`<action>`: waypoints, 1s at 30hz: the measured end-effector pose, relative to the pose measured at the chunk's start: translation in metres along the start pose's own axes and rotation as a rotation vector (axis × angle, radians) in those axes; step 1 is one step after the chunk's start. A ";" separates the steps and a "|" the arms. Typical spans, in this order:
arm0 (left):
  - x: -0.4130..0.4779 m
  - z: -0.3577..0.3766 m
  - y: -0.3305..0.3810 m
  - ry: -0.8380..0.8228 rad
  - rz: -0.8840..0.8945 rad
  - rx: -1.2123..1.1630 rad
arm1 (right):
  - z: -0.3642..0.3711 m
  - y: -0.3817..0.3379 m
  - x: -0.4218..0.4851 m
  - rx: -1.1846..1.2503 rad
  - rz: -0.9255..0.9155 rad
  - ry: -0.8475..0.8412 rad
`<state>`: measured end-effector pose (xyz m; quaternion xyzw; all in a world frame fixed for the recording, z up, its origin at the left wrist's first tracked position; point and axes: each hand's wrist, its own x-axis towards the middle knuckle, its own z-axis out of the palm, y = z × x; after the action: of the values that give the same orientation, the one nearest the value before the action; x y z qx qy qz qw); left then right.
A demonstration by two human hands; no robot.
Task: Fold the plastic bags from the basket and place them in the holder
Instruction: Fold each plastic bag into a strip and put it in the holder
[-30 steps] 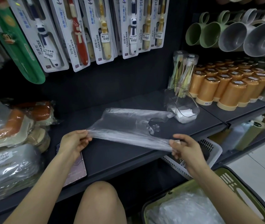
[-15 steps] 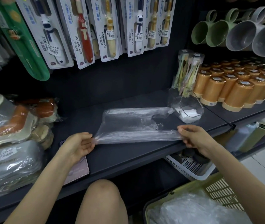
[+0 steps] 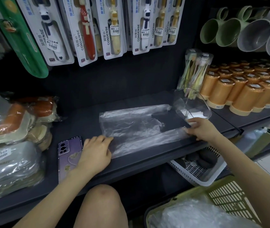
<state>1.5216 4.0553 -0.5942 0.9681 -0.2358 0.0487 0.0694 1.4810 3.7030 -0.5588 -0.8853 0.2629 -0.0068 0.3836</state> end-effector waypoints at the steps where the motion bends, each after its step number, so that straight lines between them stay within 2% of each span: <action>1: 0.000 -0.001 -0.001 0.068 -0.034 -0.019 | 0.000 -0.003 -0.004 -0.225 -0.036 0.113; 2: 0.001 -0.002 0.000 0.107 -0.051 -0.044 | 0.004 -0.007 -0.011 -0.390 -0.095 0.247; 4: 0.007 -0.003 0.001 0.135 -0.016 -0.042 | 0.026 -0.022 -0.031 -0.474 -0.336 0.430; 5: 0.012 0.001 0.002 0.152 0.032 -0.043 | 0.042 -0.032 -0.044 -0.428 -0.511 0.425; 7: 0.020 0.004 0.008 0.036 0.066 -0.066 | 0.082 -0.040 -0.064 -0.427 -0.855 0.251; 9: 0.022 0.014 0.009 -0.150 0.017 -0.054 | 0.116 -0.032 -0.076 -0.594 -1.004 0.127; 11: 0.021 0.023 0.008 -0.226 -0.025 -0.041 | 0.122 -0.014 -0.075 -0.667 -0.957 0.074; 14: 0.018 0.028 0.008 -0.224 -0.056 -0.049 | 0.102 0.011 -0.068 -0.686 -0.849 0.124; 17: 0.020 0.023 0.010 -0.267 -0.066 -0.078 | 0.090 0.010 -0.067 -0.667 -0.842 0.176; 19: 0.022 0.012 0.011 -0.253 -0.105 -0.316 | 0.094 -0.005 -0.067 -0.571 -0.853 0.247; 21: 0.026 -0.001 0.009 -0.107 -0.197 -0.614 | 0.100 -0.030 -0.059 -0.477 -0.852 0.301; 22: 0.032 -0.005 0.006 -0.013 -0.219 -0.652 | 0.105 -0.042 -0.052 -0.442 -0.845 0.302; 24: 0.049 -0.006 -0.001 0.107 -0.188 -0.479 | 0.120 -0.066 -0.036 -0.442 -0.828 0.263; 25: 0.061 -0.004 -0.006 0.110 -0.167 -0.367 | 0.129 -0.078 -0.026 -0.470 -0.826 0.243; 28: 0.094 0.006 -0.017 -0.028 -0.193 -0.073 | 0.154 -0.111 0.004 -0.573 -0.817 0.082; 30: 0.106 0.013 -0.021 -0.117 -0.226 0.043 | 0.166 -0.125 0.023 -0.669 -0.801 -0.013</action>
<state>1.6255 4.0244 -0.5962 0.9910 -0.1275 -0.0108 0.0400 1.5941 3.8752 -0.5948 -0.9906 -0.1111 -0.0633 0.0485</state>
